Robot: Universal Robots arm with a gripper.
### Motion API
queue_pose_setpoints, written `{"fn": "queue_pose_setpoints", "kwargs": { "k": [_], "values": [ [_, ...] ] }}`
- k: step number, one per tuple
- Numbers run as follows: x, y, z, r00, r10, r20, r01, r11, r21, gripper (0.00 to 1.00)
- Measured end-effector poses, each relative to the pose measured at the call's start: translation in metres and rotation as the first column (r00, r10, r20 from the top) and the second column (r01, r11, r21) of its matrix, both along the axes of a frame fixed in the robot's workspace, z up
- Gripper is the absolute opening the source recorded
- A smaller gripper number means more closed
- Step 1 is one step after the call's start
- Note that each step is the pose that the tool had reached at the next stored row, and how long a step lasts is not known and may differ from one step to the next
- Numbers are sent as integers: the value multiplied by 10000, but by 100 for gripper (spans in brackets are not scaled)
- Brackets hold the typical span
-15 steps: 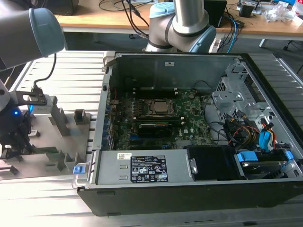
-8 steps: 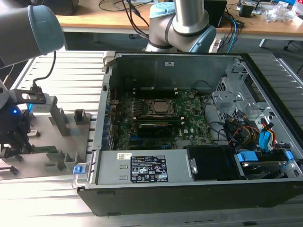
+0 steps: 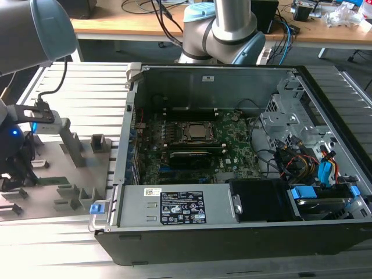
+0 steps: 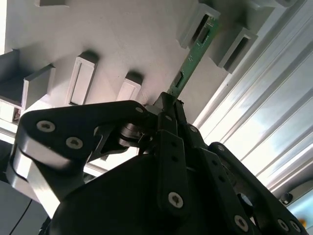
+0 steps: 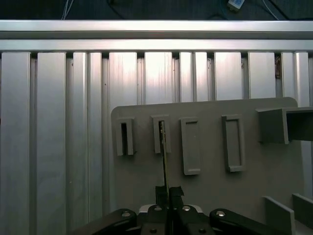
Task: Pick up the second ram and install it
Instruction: 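Pick up the second ram and move it above second insertion slot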
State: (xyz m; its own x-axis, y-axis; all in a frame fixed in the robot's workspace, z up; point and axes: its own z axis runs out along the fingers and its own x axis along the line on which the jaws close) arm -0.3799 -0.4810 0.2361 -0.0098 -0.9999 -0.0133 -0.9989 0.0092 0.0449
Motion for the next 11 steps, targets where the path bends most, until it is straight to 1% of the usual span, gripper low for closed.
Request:
{"fn": "queue_pose_setpoints", "kwargs": {
  "k": [9, 10, 11],
  "values": [
    [0, 0, 163, 10000, 0, 0, 0, 10000, 0, 14],
    [0, 0, 201, 10000, 0, 0, 0, 10000, 0, 14],
    [0, 0, 223, 10000, 0, 0, 0, 10000, 1, 14]
  ]
}}
